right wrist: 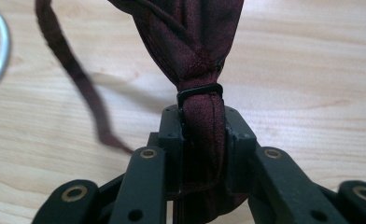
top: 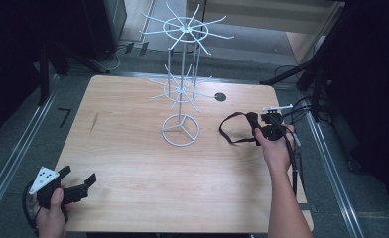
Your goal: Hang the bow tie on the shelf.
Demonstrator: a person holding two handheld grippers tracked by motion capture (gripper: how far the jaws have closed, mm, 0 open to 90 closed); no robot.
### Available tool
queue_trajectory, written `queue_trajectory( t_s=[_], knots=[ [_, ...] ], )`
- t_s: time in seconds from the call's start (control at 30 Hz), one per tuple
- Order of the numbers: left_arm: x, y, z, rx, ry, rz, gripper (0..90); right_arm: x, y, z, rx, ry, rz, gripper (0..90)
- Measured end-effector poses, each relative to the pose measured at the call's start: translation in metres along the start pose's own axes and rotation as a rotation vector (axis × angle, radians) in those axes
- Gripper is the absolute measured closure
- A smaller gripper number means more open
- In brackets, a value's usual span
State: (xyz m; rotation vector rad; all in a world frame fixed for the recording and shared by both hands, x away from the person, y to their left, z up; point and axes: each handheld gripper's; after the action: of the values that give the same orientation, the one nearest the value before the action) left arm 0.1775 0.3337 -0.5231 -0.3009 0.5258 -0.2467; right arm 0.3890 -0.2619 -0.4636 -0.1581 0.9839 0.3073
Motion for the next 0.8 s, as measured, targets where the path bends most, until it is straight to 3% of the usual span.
queue_trajectory(
  t_s=[0.43, 0.8],
  knots=[
    [0.0, 0.0, 0.0, 0.0, 0.0, 0.0, 0.4, -0.022, 0.016, 0.016, 0.047, -0.157, 0.057, 74.3],
    [0.0, 0.0, 0.0, 0.0, -0.001, 0.0, 0.4, -0.032, 0.034, 0.028, 0.02, -0.225, 0.063, 74.3]
  ],
)
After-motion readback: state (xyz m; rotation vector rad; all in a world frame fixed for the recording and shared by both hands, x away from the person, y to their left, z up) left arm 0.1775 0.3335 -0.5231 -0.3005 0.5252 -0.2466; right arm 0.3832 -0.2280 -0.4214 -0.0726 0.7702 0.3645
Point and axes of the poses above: each handheld gripper's, and its own axes: x roughly forward along the jaws, z roughly out of its top, y roughly to its left, and after that the axes turned 11 degrees about -x, right-handed
